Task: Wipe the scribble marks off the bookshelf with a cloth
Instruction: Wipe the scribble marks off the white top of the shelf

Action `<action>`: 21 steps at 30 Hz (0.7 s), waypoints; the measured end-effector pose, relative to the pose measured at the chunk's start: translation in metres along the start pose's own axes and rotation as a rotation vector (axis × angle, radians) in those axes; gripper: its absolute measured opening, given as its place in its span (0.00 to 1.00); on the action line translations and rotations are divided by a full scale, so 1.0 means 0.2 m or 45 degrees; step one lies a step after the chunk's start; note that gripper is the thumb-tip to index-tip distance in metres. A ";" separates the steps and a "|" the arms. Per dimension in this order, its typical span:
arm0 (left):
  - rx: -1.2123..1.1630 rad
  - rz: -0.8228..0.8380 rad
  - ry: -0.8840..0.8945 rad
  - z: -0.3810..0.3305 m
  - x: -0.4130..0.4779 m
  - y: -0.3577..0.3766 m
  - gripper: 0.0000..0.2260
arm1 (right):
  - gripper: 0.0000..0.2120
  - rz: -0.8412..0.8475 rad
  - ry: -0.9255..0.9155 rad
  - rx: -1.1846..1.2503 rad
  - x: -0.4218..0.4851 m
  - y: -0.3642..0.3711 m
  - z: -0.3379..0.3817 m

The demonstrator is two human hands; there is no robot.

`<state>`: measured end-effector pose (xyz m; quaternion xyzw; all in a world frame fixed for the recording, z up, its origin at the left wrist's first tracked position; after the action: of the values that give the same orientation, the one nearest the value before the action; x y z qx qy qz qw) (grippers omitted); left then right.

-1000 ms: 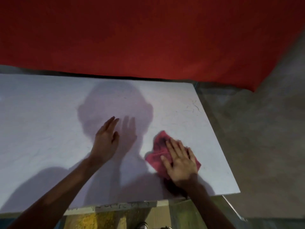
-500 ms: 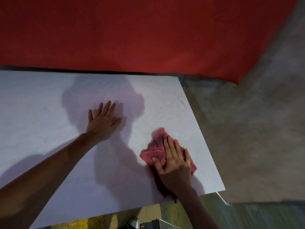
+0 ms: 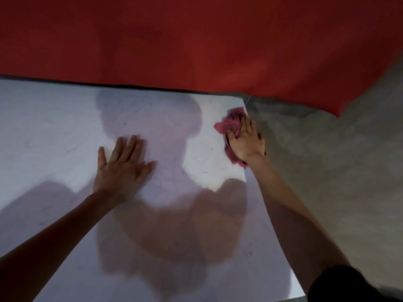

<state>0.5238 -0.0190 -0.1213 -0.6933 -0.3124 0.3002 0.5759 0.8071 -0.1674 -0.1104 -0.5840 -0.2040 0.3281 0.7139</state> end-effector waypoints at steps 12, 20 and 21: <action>-0.026 -0.028 0.032 -0.01 0.02 0.00 0.37 | 0.36 -0.297 -0.031 -0.081 -0.39 0.02 0.04; -0.046 -0.043 0.000 0.00 0.02 -0.01 0.40 | 0.34 -0.039 0.177 0.057 -0.06 0.02 -0.07; -0.035 -0.038 0.001 0.00 0.02 -0.01 0.40 | 0.34 -0.103 0.121 -0.004 -0.20 0.03 -0.04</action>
<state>0.5263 -0.0152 -0.1197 -0.6966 -0.3267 0.2868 0.5708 0.7825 -0.2012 -0.1147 -0.5914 -0.1937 0.2706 0.7345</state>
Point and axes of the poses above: each hand's wrist, its own x-axis towards the middle knuckle, its own y-axis out of the palm, z = x × y, the point moved 8 cm from there along x, towards the middle knuckle, and after that the axes turned 10 degrees about -y, right-handed, at the moved point
